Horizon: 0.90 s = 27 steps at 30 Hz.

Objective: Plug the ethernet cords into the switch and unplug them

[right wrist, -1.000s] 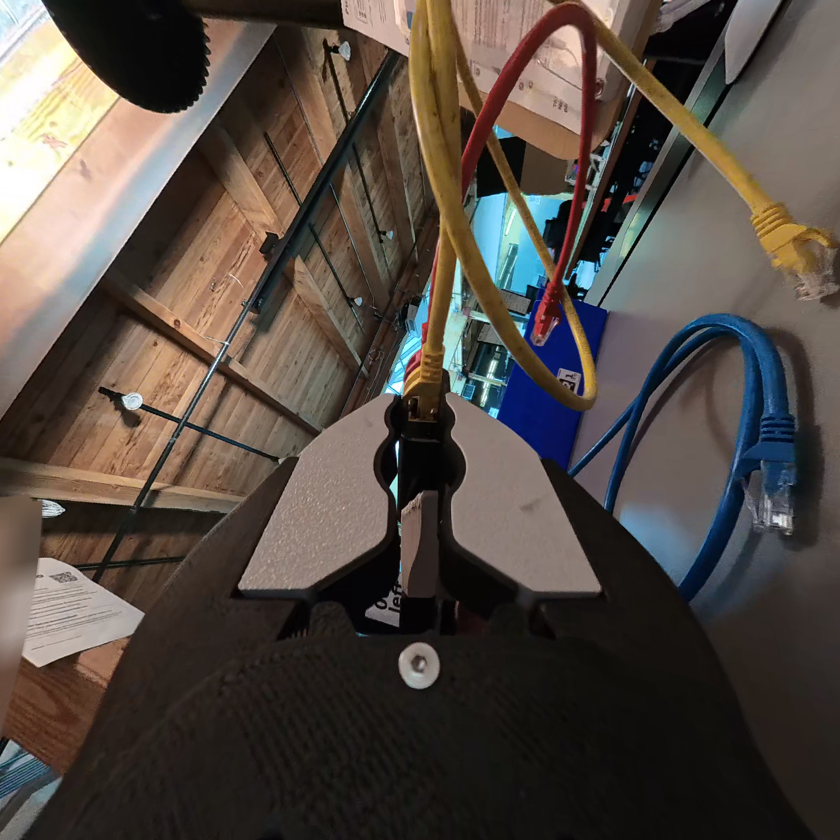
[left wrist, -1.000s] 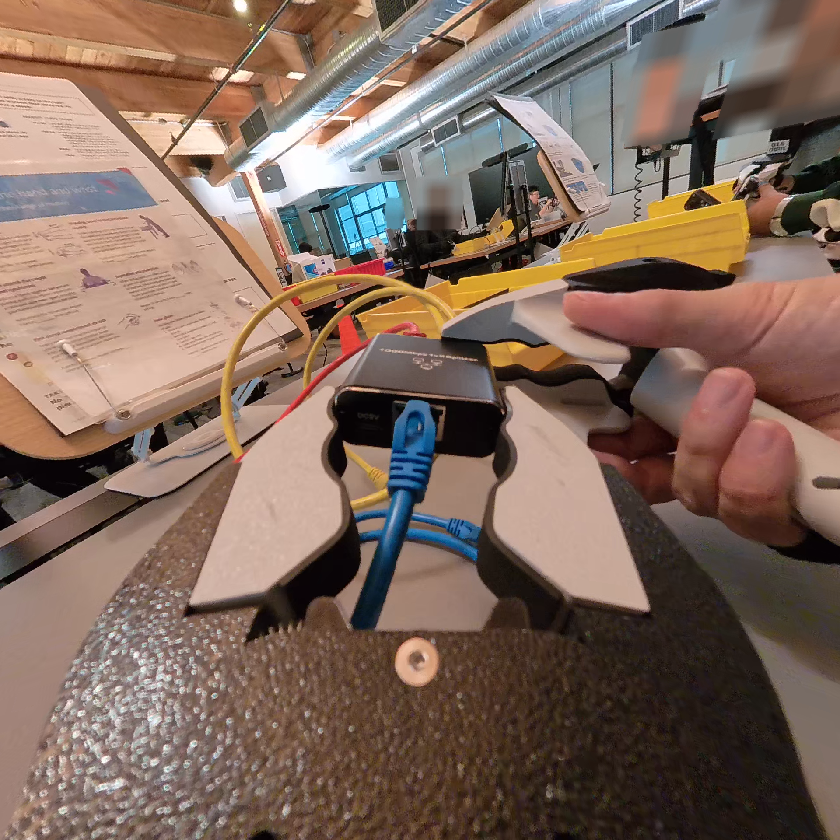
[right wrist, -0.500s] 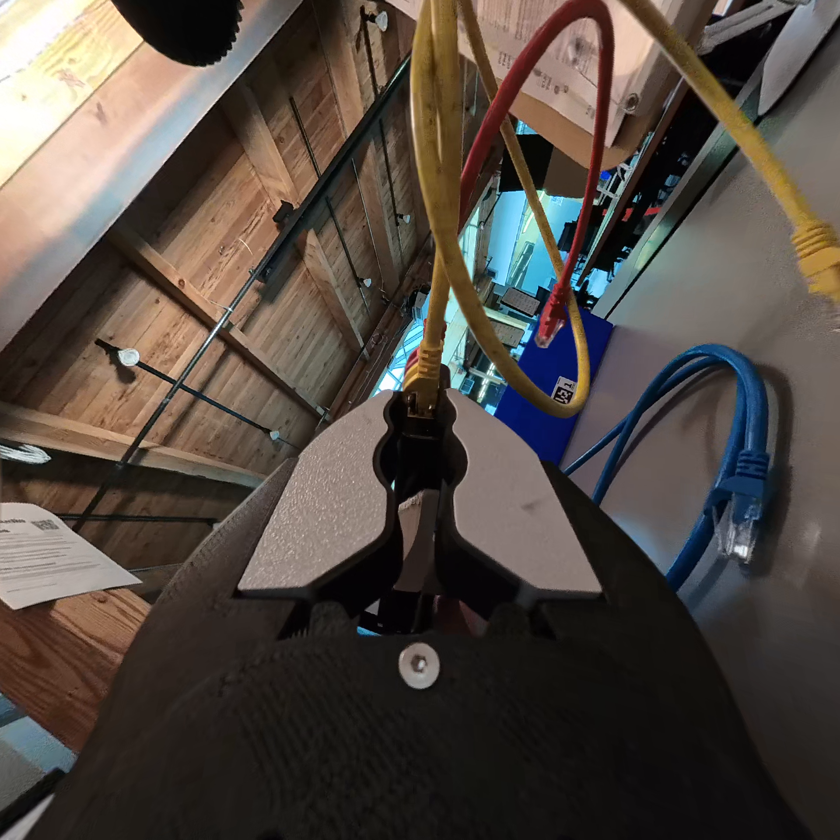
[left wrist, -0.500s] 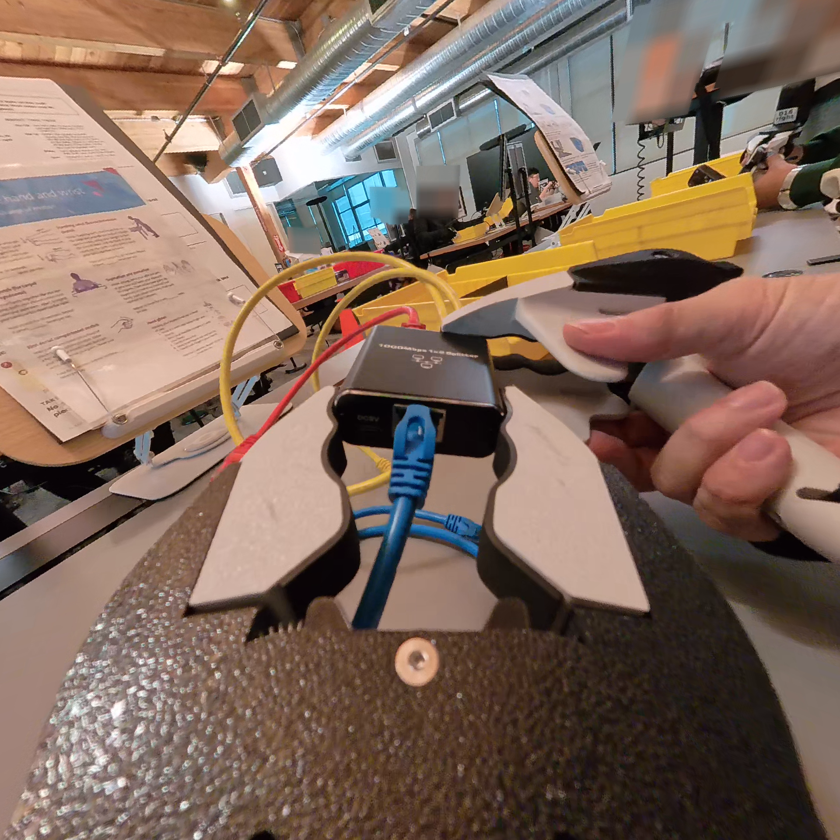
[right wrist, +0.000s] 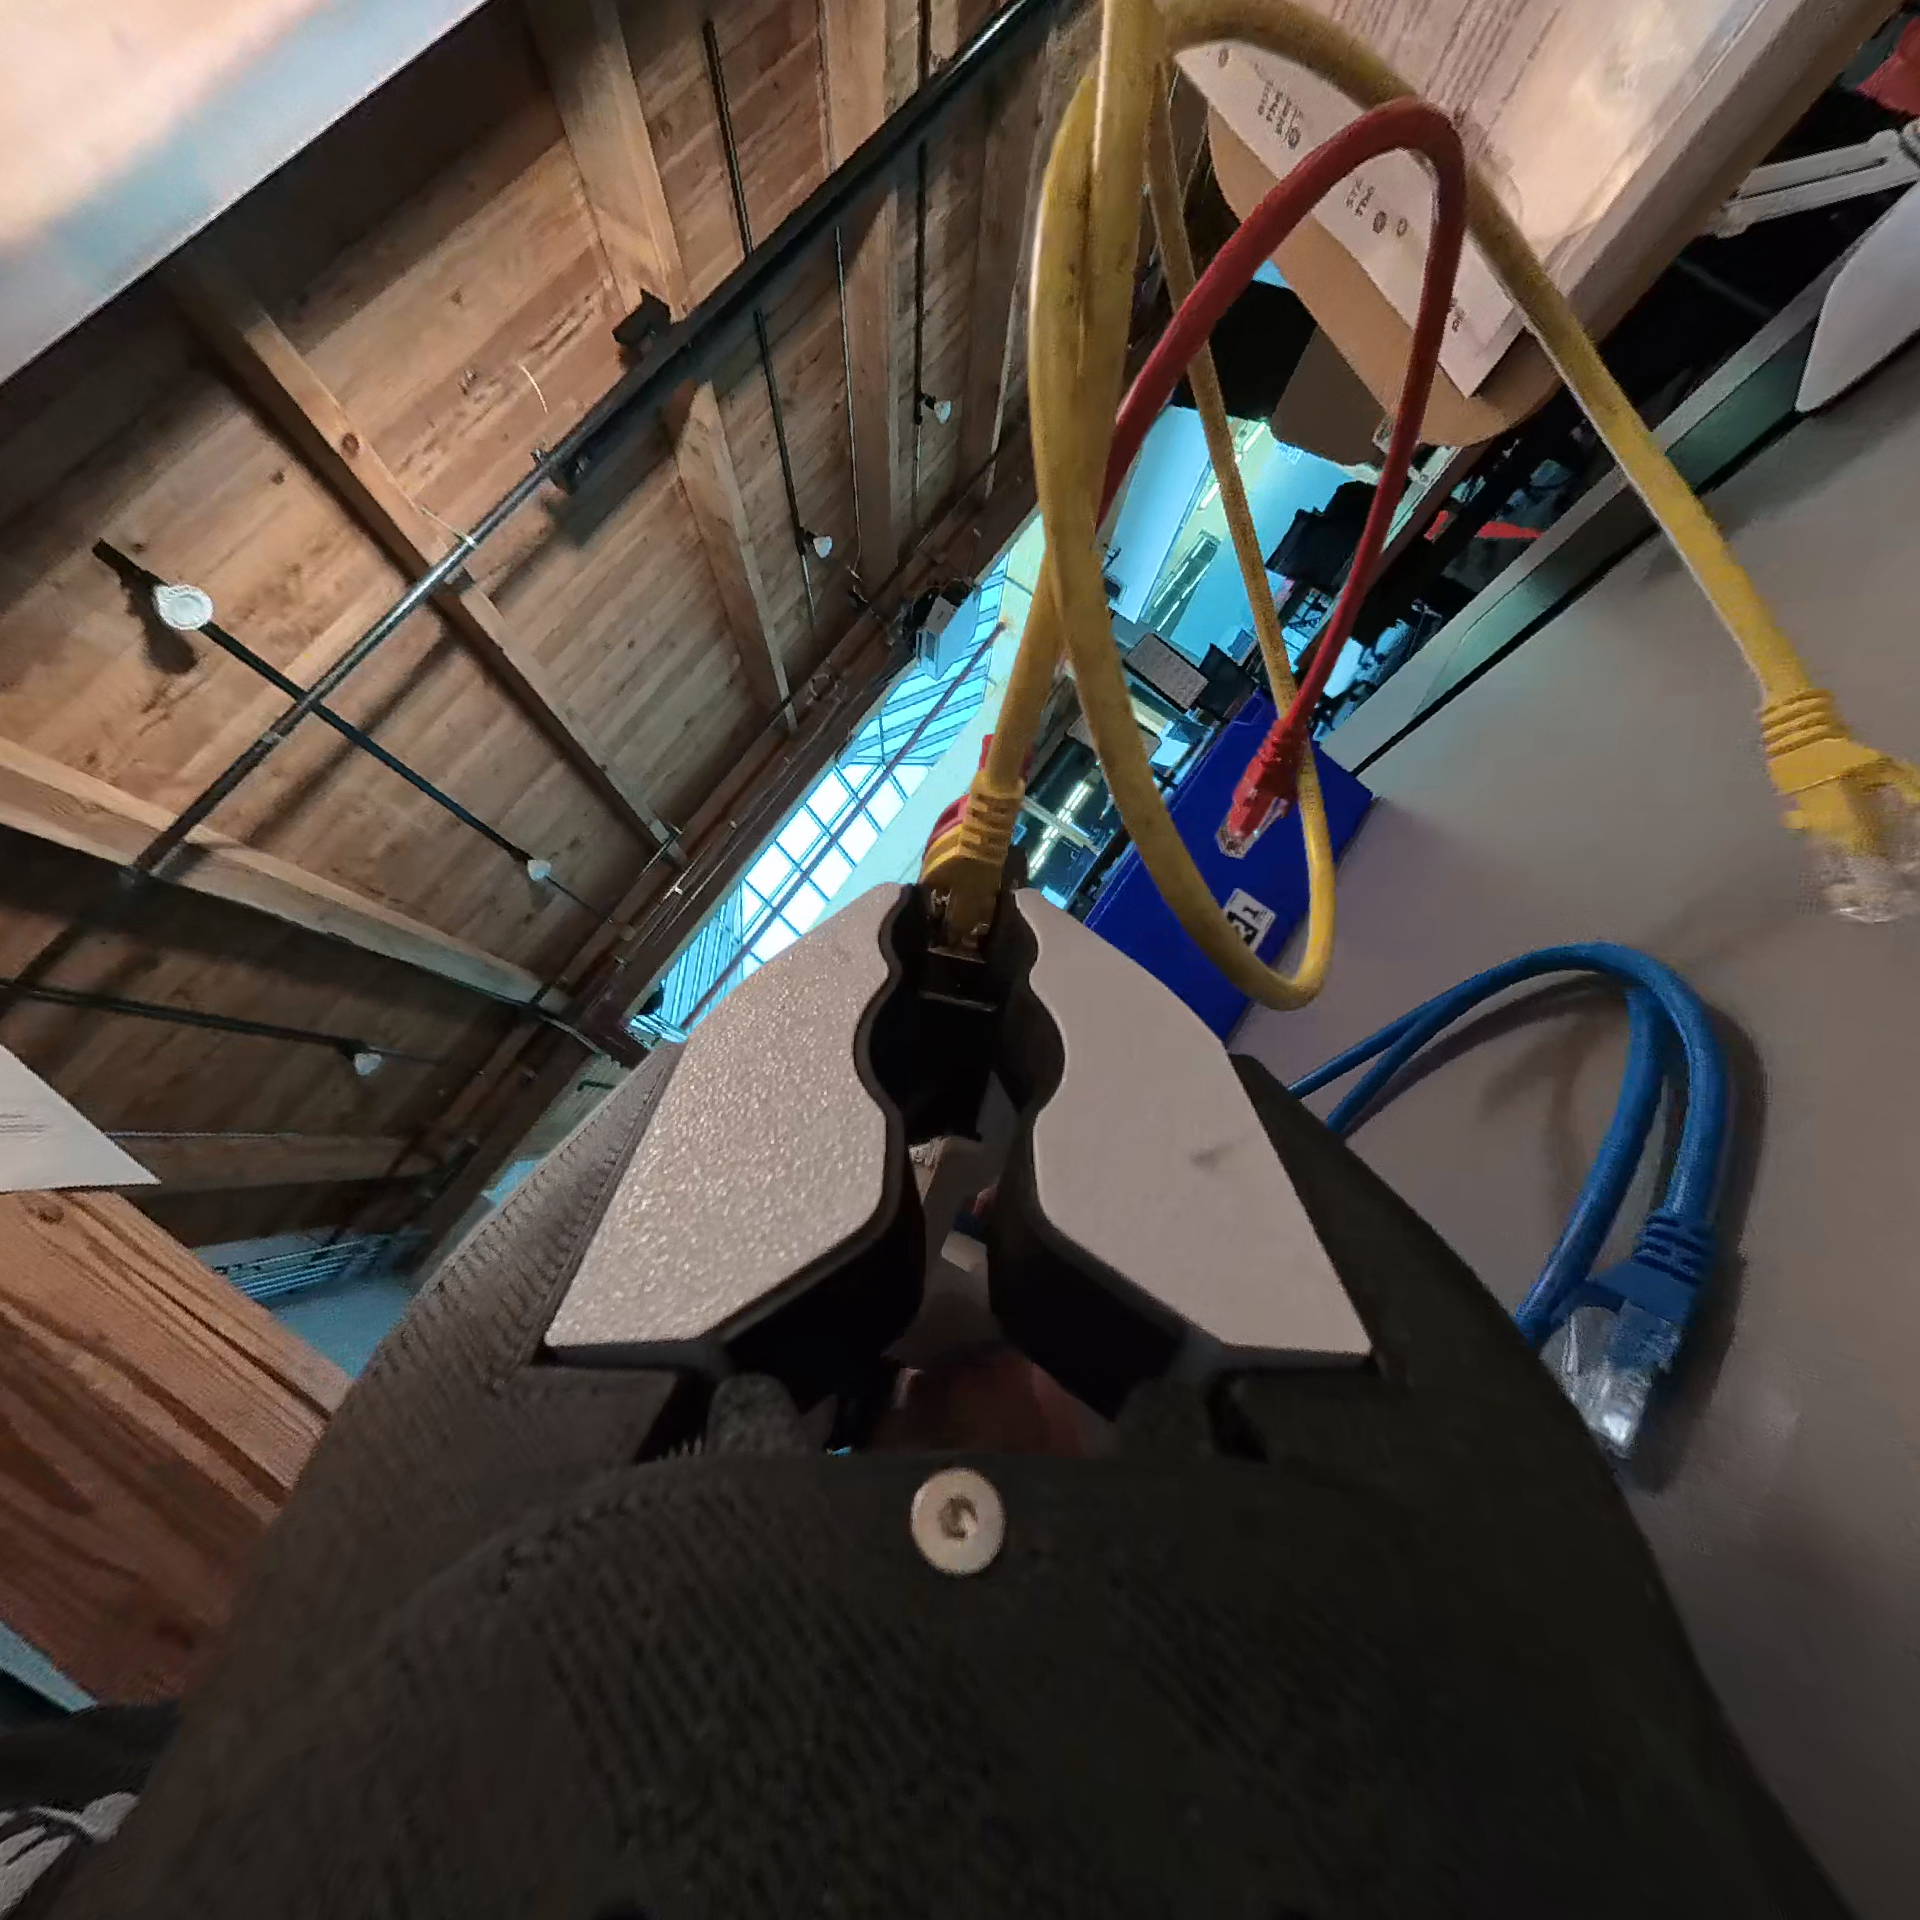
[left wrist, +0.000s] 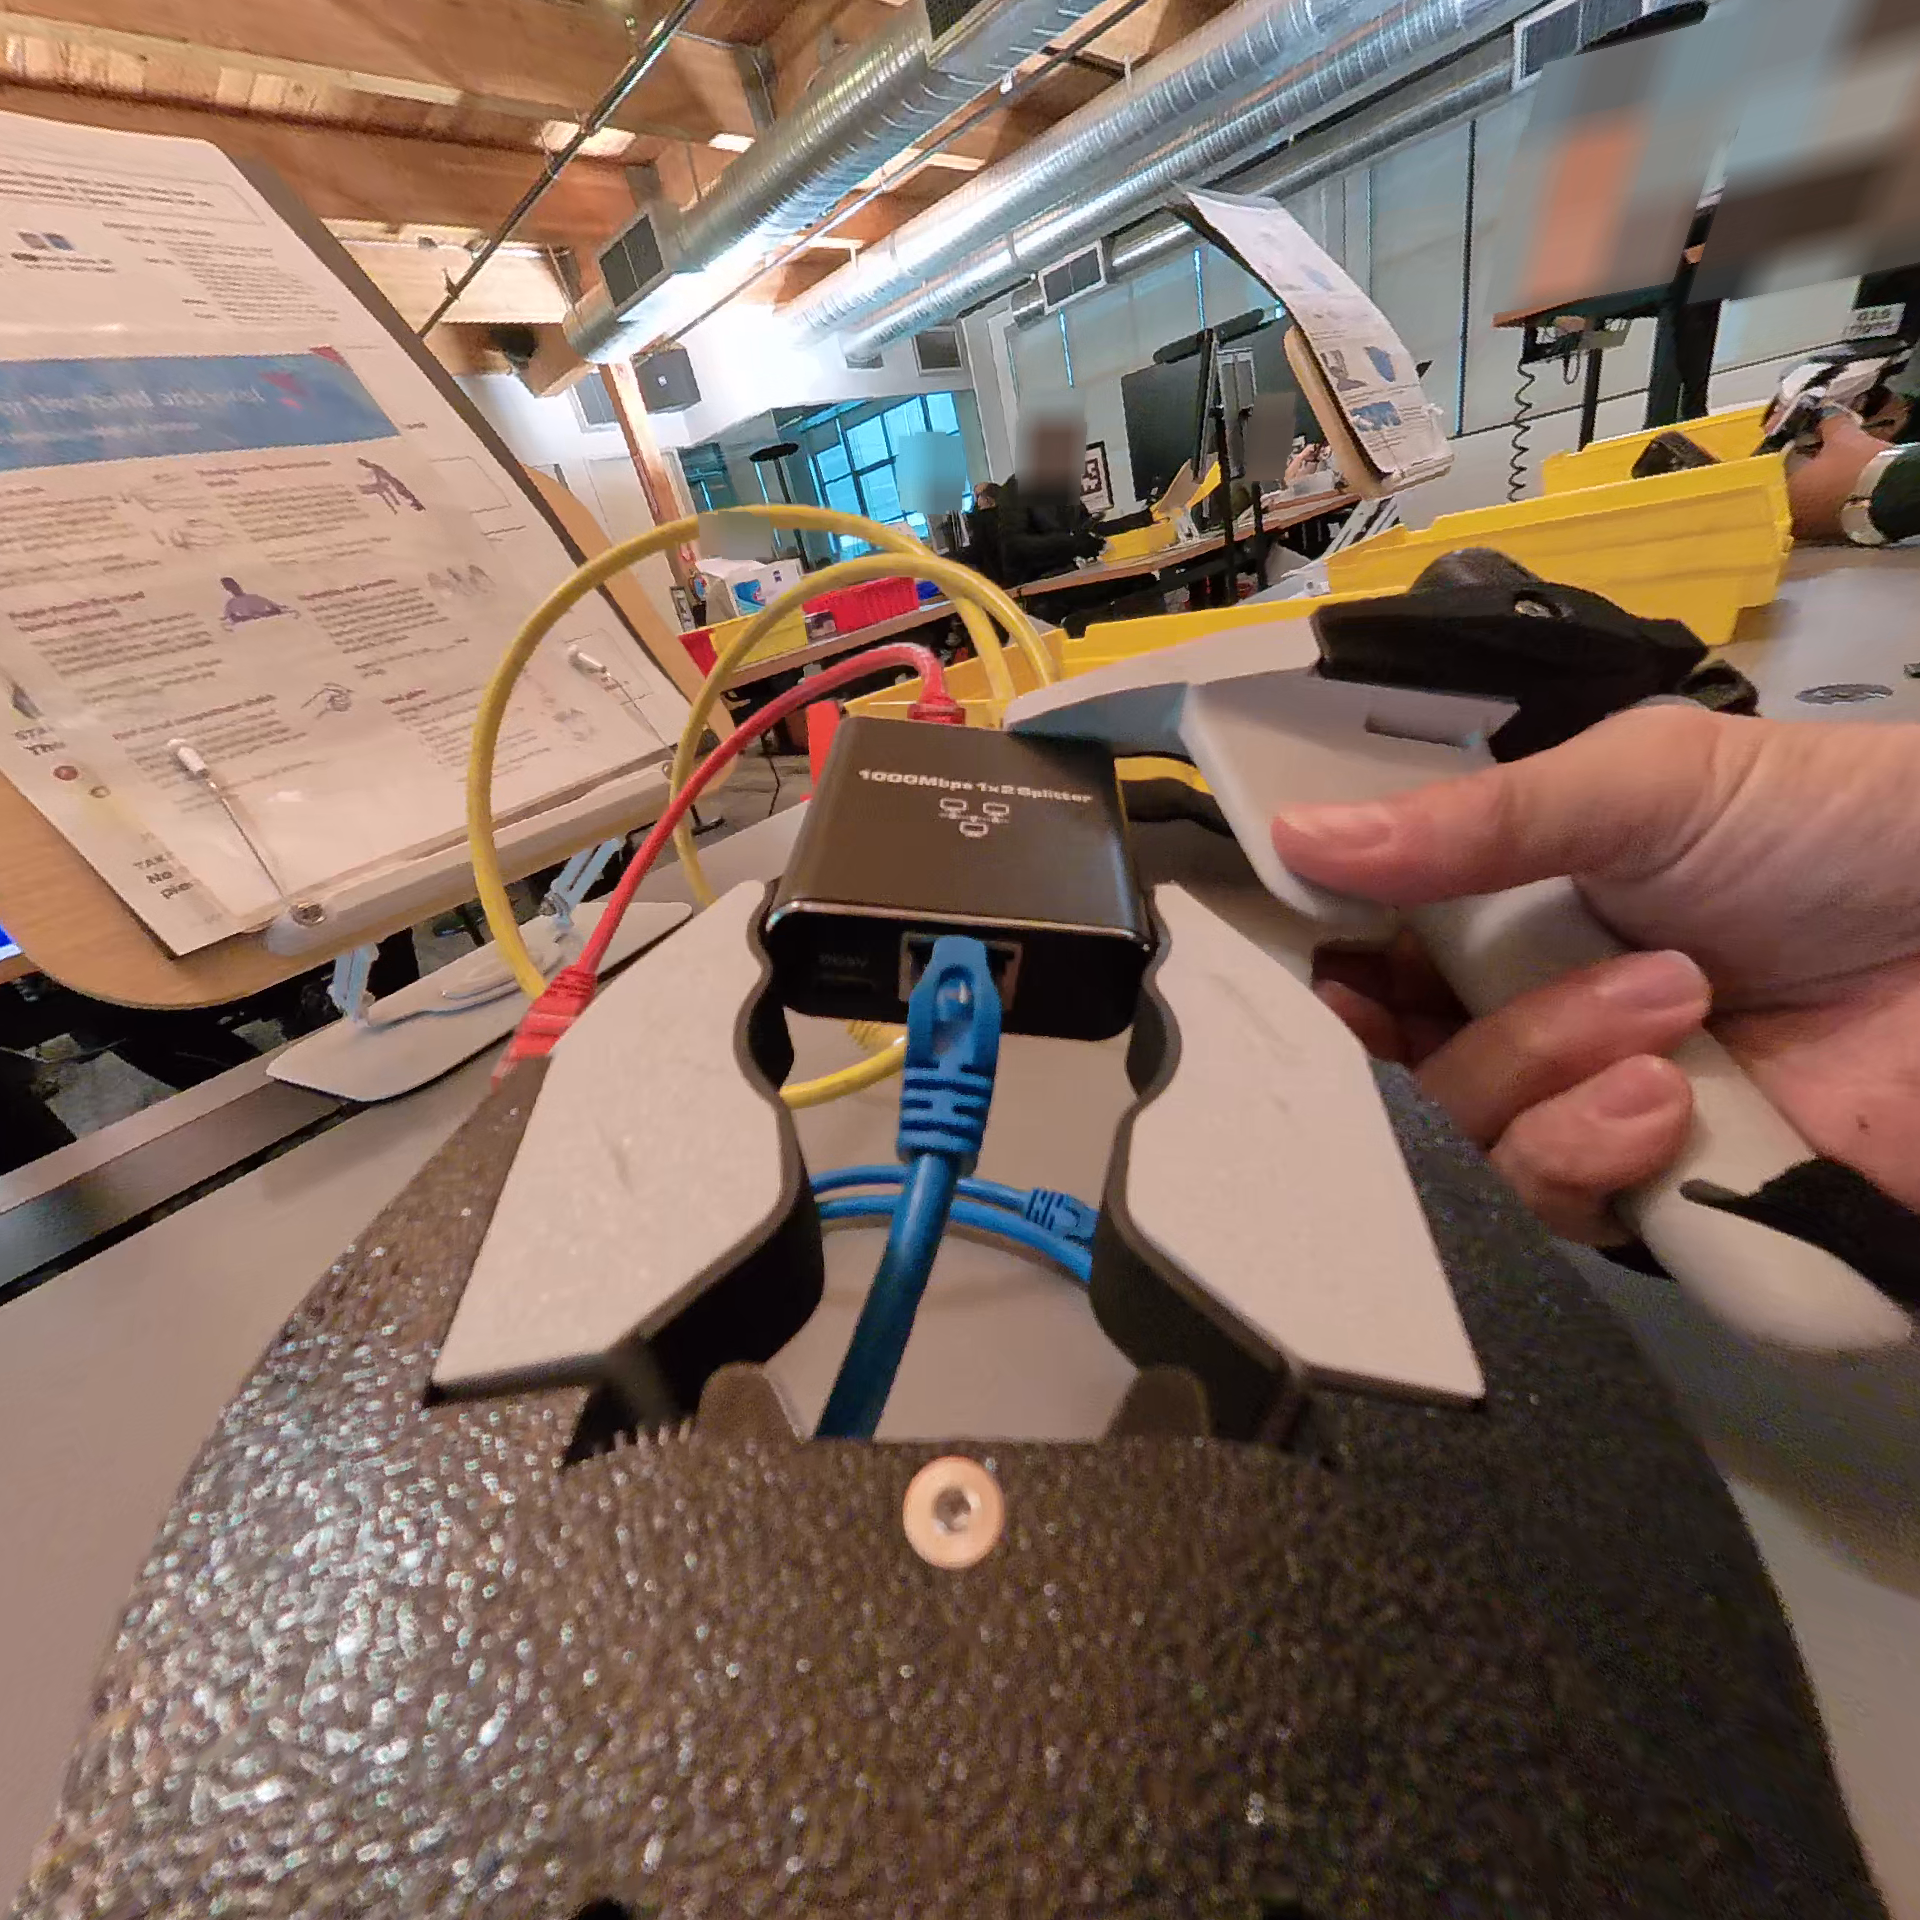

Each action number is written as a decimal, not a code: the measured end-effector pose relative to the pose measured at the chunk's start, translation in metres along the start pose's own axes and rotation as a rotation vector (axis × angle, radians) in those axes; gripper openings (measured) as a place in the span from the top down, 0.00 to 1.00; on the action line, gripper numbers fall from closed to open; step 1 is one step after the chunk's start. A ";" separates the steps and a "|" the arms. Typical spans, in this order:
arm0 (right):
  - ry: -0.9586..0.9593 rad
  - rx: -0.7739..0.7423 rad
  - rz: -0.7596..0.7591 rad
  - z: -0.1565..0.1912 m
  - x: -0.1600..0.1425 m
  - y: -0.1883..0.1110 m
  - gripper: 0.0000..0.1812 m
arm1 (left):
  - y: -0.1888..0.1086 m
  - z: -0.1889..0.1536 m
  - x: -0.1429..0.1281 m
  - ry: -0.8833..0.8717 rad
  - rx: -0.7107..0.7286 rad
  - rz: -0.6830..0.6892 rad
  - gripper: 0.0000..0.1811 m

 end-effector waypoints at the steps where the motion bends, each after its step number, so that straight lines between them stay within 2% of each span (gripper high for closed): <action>1: -0.001 0.006 -0.001 0.000 0.000 0.001 0.94 | 0.000 0.000 0.000 -0.002 0.004 0.005 0.66; 9: -0.032 0.015 0.019 0.001 0.001 0.003 0.95 | -0.002 0.001 0.002 0.019 0.026 -0.006 0.66; 11: -0.021 0.005 0.044 -0.003 0.001 0.004 0.93 | -0.001 0.003 -0.001 -0.038 0.015 0.013 0.66; 13: -0.042 0.004 0.051 -0.006 0.003 0.005 0.95 | 0.000 0.003 -0.002 -0.044 0.028 0.038 0.66; 15: -0.042 0.026 0.055 -0.007 0.003 0.007 0.93 | 0.001 0.003 -0.003 -0.006 0.050 0.065 0.65; 19: -0.048 0.043 0.031 -0.006 0.003 0.009 0.95 | 0.001 0.004 -0.003 -0.056 0.052 0.058 0.65; 25: -0.014 0.065 0.023 -0.009 0.002 0.010 0.95 | -0.001 0.004 0.000 0.045 0.105 0.061 0.65; 27: -0.008 0.051 -0.020 -0.011 0.006 0.006 0.95 | 0.001 0.002 -0.002 -0.017 0.079 0.069 0.66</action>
Point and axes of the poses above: each gripper's, where its closed fingertips meet, y out along the fingers, x out of its top, z = x × y across the jaws, the point moved 7 cm from there along -y, back along the fingers, and after that the axes turned 4 degrees about x, right-handed, at the moved point
